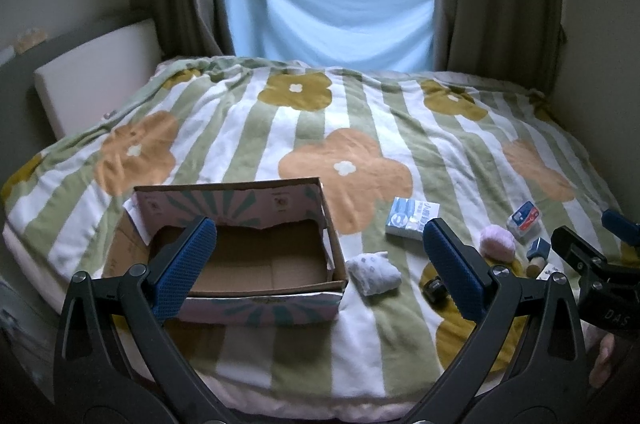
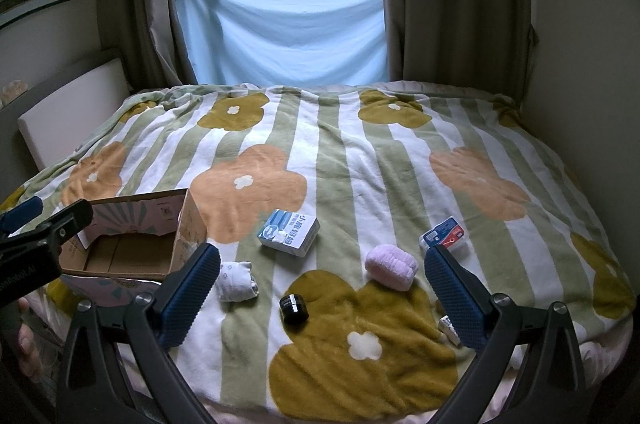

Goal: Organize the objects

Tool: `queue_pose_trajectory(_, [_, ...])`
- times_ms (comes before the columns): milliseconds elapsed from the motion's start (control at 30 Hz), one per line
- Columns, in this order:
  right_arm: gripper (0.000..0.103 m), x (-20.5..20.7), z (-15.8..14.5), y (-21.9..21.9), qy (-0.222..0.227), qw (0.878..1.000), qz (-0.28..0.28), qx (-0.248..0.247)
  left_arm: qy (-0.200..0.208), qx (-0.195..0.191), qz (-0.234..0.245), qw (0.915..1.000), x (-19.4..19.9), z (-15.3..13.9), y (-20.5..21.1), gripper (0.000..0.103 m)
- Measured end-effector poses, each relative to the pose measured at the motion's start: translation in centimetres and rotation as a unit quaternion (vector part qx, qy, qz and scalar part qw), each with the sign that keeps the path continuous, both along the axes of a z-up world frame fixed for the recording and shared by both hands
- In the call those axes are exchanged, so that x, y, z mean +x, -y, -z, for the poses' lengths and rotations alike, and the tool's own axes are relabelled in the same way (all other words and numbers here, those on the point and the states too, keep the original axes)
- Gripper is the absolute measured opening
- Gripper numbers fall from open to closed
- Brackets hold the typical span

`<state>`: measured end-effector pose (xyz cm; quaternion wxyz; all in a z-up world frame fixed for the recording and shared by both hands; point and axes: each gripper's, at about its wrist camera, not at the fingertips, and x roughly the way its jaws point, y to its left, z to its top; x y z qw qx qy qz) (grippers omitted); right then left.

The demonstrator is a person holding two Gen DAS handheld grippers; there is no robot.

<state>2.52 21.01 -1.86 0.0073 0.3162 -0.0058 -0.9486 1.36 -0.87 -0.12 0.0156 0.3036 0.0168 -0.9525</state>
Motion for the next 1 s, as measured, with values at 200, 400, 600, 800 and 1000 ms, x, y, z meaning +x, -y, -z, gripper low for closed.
queue_pose_trajectory(200, [0.102, 0.0, -0.1, 0.0, -0.001, 1.0, 0.001, 0.0, 0.004, 0.001, 0.003, 1.0, 0.1, 0.0, -0.1, 0.103])
queue_pose_trajectory(400, [0.102, 0.3, -0.1, 0.2, -0.003, 1.0, 0.0, 0.001, 0.007, 0.002, 0.007, 0.9999, 0.1, 0.1, -0.3, 0.103])
queue_pose_trajectory(600, [0.102, 0.8, -0.4, -0.2, -0.004, 1.0, 0.001, 0.005, 0.013, 0.007, 0.011, 0.9998, -0.1, 0.4, -0.9, 0.103])
queue_pose_trajectory(800, [0.102, 0.7, -0.5, -1.9, -0.004, 1.0, 0.014, 0.002, 0.015, 0.007, 0.023, 0.9996, -0.5, 0.6, -2.2, 0.103])
queue_pose_trajectory(1000, [0.102, 0.5, -0.4, -4.4, -0.004, 0.999, 0.033, -0.005, 0.02, 0.01, 0.042, 0.9989, -1.3, 0.9, -4.1, 0.103])
